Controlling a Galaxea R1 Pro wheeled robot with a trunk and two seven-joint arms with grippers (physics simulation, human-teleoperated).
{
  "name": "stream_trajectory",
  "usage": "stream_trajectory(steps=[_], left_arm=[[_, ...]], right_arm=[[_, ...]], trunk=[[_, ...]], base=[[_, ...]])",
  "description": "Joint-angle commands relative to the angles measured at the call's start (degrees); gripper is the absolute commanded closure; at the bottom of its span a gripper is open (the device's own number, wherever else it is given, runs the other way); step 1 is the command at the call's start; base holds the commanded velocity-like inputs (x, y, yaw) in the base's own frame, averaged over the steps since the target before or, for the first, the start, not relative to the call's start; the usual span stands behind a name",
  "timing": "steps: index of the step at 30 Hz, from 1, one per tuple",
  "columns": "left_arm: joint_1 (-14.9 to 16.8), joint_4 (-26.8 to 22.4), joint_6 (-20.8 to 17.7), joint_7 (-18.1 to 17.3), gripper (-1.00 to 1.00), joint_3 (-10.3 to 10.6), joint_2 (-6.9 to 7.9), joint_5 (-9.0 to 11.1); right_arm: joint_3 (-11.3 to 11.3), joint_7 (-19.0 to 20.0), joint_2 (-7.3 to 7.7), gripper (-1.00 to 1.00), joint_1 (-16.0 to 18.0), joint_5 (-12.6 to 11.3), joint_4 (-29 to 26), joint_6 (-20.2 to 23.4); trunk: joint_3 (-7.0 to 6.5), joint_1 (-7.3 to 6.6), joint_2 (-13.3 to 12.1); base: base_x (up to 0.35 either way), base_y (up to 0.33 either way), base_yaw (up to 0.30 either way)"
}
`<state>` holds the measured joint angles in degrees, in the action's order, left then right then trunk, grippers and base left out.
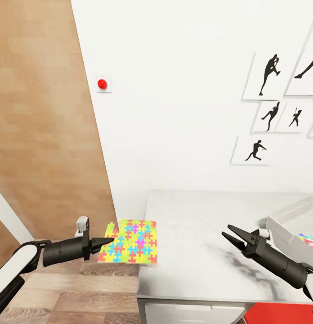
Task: Put all the toys in the child's room - the three board games (two on the bed and one on the table), the two jigsaw puzzles on the table, and the tennis ball on the table - inside the toy box on the table in the child's room.
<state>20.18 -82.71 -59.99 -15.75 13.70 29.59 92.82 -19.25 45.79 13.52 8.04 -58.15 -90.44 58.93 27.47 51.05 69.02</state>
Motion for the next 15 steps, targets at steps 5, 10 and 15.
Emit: stream_trajectory(steps=[5,10,15], left_arm=[[2.0,0.2,0.0,-0.6,1.0,0.0,0.84,-0.5],[2.3,0.2,0.0,-0.6,1.0,-0.1,1.52,-0.4],[2.3,0.2,0.0,-0.6,1.0,0.1,1.73,-0.4]], right_arm=[[-0.4,0.3,-0.06,-1.0,0.0,0.4,0.0,0.1],[-0.4,0.3,-0.07,-1.0,0.0,0.5,0.0,-0.1],[-0.3,0.3,-0.07,-1.0,0.0,0.5,0.0,-0.8]], trunk=[[-0.84,-1.1,-2.0],[-1.74,-2.2,-4.0],[-2.64,-3.3,-6.0]], base=[[0.0,0.0,0.0],[0.0,0.0,0.0],[0.0,0.0,0.0]])
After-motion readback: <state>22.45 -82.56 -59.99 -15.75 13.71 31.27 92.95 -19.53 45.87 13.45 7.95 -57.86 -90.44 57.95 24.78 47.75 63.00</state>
